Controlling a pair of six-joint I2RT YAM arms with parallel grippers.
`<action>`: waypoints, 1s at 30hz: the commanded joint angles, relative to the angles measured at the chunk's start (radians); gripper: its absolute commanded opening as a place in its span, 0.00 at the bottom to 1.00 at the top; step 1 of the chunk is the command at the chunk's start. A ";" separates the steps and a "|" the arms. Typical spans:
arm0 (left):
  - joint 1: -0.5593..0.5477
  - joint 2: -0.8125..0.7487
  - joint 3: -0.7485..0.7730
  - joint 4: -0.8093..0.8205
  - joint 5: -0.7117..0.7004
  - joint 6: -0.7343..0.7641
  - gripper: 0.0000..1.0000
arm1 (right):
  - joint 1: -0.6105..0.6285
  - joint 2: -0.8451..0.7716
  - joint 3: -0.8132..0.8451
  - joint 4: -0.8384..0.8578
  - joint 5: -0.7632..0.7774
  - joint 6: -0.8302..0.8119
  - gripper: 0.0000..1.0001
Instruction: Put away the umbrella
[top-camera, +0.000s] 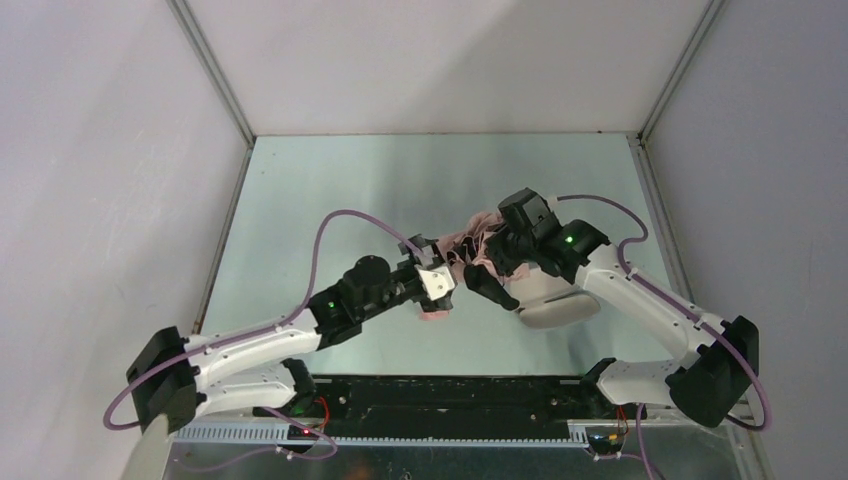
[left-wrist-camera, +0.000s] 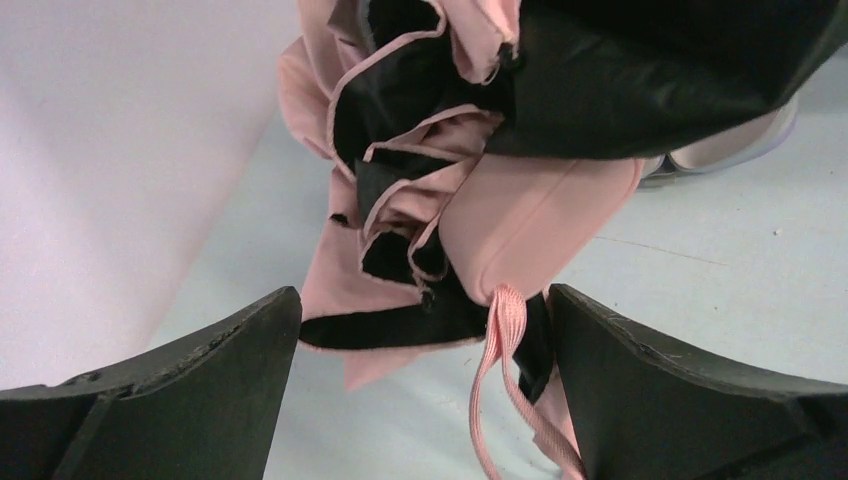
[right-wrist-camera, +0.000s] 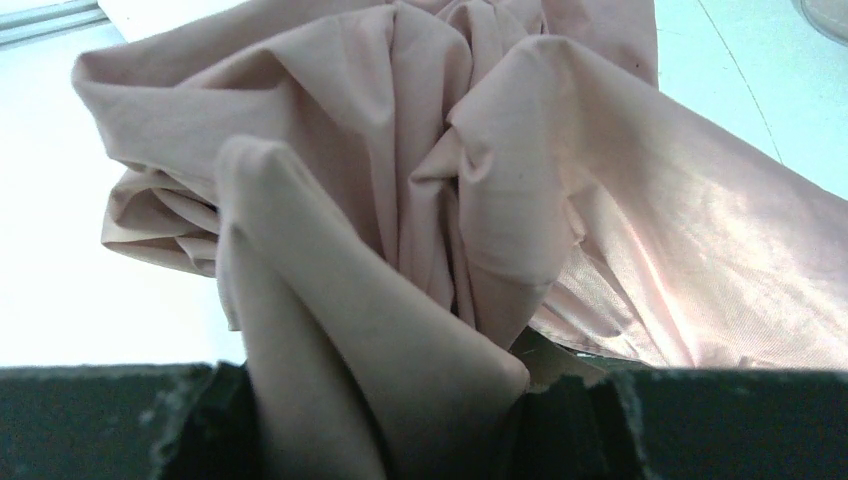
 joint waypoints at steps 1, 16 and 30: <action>-0.021 0.050 0.071 0.054 0.008 0.096 1.00 | 0.013 -0.002 0.051 0.017 -0.002 0.032 0.00; -0.046 0.157 0.050 0.152 0.128 0.086 0.11 | 0.034 0.027 0.051 -0.010 -0.046 0.006 0.13; -0.007 0.236 -0.150 0.768 0.019 -0.360 0.00 | -0.062 -0.107 0.041 -0.041 0.018 -0.057 0.99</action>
